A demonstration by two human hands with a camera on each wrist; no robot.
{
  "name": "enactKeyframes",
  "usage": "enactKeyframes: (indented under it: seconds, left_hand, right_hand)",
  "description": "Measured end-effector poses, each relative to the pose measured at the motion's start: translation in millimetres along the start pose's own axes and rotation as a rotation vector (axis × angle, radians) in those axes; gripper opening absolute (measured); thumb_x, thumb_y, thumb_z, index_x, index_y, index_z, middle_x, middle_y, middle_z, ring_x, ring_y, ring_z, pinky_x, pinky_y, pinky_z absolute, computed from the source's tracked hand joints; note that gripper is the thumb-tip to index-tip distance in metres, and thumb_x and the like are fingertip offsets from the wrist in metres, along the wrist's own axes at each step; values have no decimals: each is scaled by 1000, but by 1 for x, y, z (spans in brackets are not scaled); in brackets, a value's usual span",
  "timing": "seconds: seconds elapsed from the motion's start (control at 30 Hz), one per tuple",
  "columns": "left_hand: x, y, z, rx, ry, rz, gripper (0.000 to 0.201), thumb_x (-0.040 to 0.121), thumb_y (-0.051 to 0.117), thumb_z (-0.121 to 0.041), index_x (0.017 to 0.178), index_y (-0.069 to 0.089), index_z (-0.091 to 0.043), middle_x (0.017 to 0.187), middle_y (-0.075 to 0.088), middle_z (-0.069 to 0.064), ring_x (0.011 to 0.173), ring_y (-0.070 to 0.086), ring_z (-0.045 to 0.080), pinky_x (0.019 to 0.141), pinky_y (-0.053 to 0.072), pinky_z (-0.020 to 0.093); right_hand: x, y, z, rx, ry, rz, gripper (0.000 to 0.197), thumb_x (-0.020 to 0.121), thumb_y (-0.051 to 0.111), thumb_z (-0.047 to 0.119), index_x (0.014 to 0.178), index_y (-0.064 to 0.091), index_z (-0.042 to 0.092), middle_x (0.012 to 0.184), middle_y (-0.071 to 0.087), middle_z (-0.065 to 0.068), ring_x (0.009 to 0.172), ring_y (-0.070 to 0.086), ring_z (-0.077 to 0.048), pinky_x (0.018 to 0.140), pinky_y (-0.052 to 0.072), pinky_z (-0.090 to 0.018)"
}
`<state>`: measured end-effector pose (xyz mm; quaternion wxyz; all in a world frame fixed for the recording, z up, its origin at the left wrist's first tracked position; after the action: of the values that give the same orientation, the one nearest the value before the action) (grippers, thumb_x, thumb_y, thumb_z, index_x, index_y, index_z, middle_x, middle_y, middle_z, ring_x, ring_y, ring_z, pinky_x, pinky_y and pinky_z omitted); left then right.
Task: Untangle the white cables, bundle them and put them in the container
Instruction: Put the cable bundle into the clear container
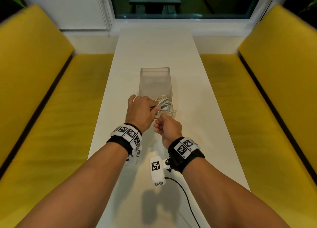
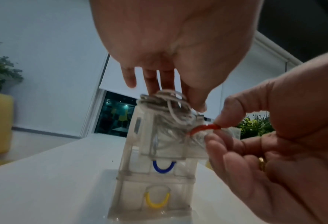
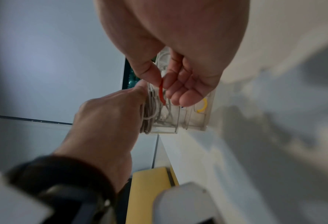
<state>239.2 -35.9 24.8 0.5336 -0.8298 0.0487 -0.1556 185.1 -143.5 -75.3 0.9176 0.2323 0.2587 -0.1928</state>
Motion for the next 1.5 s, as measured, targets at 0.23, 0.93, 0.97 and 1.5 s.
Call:
enactKeyframes:
  seconds: [0.23, 0.93, 0.97, 1.5]
  left_hand:
    - [3, 8, 1, 63, 139, 375, 9, 86, 72, -14, 95, 70, -16, 90, 63, 4, 87, 61, 26, 71, 55, 45]
    - [19, 9, -13, 68, -66, 188, 21, 92, 54, -7, 98, 74, -12, 90, 68, 12, 84, 67, 34, 65, 42, 32]
    - [16, 11, -14, 105, -13, 222, 20, 95, 54, -9, 101, 73, -10, 89, 64, 12, 82, 64, 32, 65, 40, 32]
    - [32, 17, -23, 416, -36, 198, 16, 100, 54, -22, 105, 66, -12, 106, 68, 8, 96, 67, 29, 69, 39, 33]
  right_hand:
    - [0, 0, -1, -8, 9, -3, 10, 86, 56, 0, 88, 66, 1, 68, 58, -9, 58, 54, -18, 54, 48, -27]
    - [-2, 4, -10, 2, 1, -28, 6, 85, 63, 6, 88, 67, 5, 69, 60, -9, 55, 54, -17, 52, 45, -29]
    - [-1, 5, -10, 8, 3, -26, 7, 85, 63, 6, 89, 67, 4, 71, 61, -10, 55, 54, -18, 52, 45, -29]
    - [0, 6, -13, -34, 10, -23, 13, 83, 64, 11, 91, 68, 2, 78, 67, -13, 67, 60, -23, 60, 51, -33]
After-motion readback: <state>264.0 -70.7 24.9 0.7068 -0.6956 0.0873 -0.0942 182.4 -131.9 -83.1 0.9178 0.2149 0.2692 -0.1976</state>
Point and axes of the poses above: each hand's wrist, its own x-axis towards the middle knuckle, its own y-axis out of the palm, z = x × y, the point moved 8 cm from there along x, towards the middle knuckle
